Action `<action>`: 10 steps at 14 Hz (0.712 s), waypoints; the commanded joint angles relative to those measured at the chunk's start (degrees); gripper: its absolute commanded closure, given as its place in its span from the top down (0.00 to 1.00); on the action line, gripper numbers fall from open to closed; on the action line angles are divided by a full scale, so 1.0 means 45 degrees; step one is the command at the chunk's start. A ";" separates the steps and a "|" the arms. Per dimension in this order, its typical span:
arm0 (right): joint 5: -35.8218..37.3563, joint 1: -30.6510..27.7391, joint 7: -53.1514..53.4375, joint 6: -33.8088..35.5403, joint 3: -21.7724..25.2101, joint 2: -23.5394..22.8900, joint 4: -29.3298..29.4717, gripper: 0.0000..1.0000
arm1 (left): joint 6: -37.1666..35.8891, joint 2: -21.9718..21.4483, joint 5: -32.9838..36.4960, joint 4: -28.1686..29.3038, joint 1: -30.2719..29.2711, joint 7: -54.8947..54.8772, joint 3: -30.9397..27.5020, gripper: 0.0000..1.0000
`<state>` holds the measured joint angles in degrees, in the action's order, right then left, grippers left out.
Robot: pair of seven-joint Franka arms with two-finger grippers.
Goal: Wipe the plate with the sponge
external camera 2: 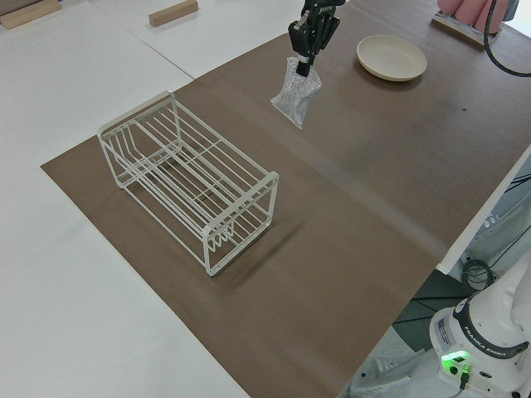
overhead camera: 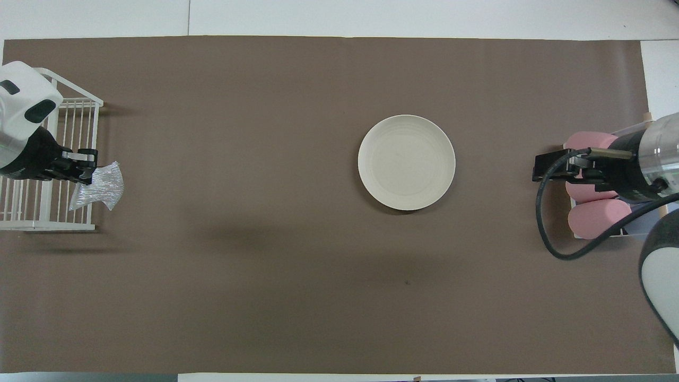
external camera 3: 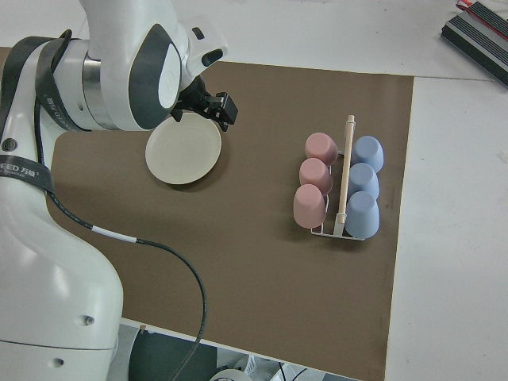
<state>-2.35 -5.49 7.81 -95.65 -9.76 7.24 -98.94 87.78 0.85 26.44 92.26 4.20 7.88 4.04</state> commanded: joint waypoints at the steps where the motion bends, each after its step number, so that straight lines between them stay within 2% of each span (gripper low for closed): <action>1: 0.0657 0.0066 -0.1323 -0.0113 0.0078 -0.0882 0.0848 1.00 | -0.0054 0.0242 0.2728 -0.0288 0.0258 0.0358 0.0039 0.00; 3: 0.1378 0.1077 -0.1852 0.0392 0.1089 -0.1470 0.1827 1.00 | 0.0801 0.0222 0.3864 0.0177 0.0103 0.0398 0.0000 0.00; 5: 0.1480 0.1687 -0.1893 0.1251 0.2127 -0.1374 0.1772 1.00 | 0.1798 0.0203 0.5211 0.1113 0.0043 0.0863 -0.0020 0.00; 8: 0.1285 0.1650 -0.1873 0.1469 0.2267 -0.1237 0.1596 1.00 | 0.2698 0.0689 0.6600 0.2541 0.0101 0.3711 -0.0020 0.00; 10: 0.1245 0.1630 -0.1679 0.2014 0.2267 -0.1159 0.1596 1.00 | 0.2857 0.1099 0.7381 0.3108 0.0199 0.4418 0.0000 0.00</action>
<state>3.37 1.58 0.41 -89.21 0.13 1.77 -92.56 98.88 4.76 55.52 102.89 4.26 23.21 4.37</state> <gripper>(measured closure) 0.000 0.965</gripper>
